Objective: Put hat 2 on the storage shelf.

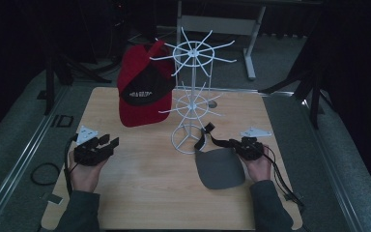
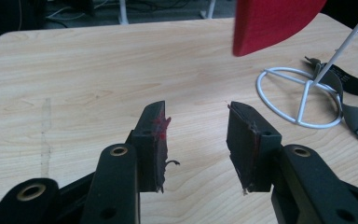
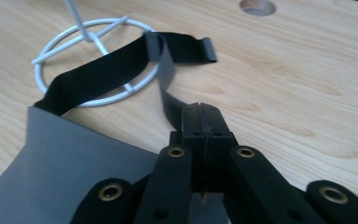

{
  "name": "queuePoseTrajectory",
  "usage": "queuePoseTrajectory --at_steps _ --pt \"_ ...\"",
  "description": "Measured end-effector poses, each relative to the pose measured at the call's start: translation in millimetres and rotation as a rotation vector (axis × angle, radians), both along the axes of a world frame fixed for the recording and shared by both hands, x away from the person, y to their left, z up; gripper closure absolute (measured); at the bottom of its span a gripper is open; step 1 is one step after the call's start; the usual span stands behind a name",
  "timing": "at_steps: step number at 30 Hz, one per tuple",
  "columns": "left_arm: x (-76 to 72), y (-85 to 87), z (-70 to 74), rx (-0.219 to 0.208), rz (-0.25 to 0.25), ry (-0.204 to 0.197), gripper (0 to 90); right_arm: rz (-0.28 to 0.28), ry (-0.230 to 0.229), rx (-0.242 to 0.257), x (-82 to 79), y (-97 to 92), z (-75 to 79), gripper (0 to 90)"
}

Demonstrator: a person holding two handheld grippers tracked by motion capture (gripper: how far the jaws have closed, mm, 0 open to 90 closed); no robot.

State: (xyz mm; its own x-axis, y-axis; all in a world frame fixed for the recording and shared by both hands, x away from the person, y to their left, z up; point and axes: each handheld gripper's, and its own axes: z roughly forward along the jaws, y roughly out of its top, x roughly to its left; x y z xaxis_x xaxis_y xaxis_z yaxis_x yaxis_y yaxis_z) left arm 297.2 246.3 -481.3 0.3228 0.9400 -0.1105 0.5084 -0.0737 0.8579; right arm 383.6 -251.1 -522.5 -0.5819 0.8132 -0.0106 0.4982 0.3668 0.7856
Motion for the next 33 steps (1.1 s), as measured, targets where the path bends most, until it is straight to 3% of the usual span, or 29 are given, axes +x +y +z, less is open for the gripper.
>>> queuePoseTrajectory --at_steps 7,18,22,27,29,33 --pt "1.0 -0.5 -4.7 -0.008 0.001 0.006 58.0 0.028 0.013 -0.020 -9.7 -1.4 -0.6 90.0" --pt "3.2 -4.5 -11.1 -0.015 0.005 0.023 57.7 0.071 0.031 -0.026 -43.6 -8.2 -4.4 90.0" --pt "3.5 -6.0 -12.0 -0.017 0.001 0.023 57.7 0.085 0.038 -0.012 -57.6 -6.1 -9.5 89.7" --pt "3.9 -7.5 -14.4 -0.018 -0.001 0.026 57.7 0.133 0.061 -0.029 -71.8 2.8 -14.4 88.9" --pt "4.3 -7.9 -15.9 -0.017 -0.001 0.031 57.7 0.153 0.058 -0.048 -73.8 5.9 -14.1 87.6" --pt "4.8 -8.1 -17.9 -0.020 0.000 0.037 57.6 0.134 0.043 -0.039 -65.2 3.7 -10.5 86.7"
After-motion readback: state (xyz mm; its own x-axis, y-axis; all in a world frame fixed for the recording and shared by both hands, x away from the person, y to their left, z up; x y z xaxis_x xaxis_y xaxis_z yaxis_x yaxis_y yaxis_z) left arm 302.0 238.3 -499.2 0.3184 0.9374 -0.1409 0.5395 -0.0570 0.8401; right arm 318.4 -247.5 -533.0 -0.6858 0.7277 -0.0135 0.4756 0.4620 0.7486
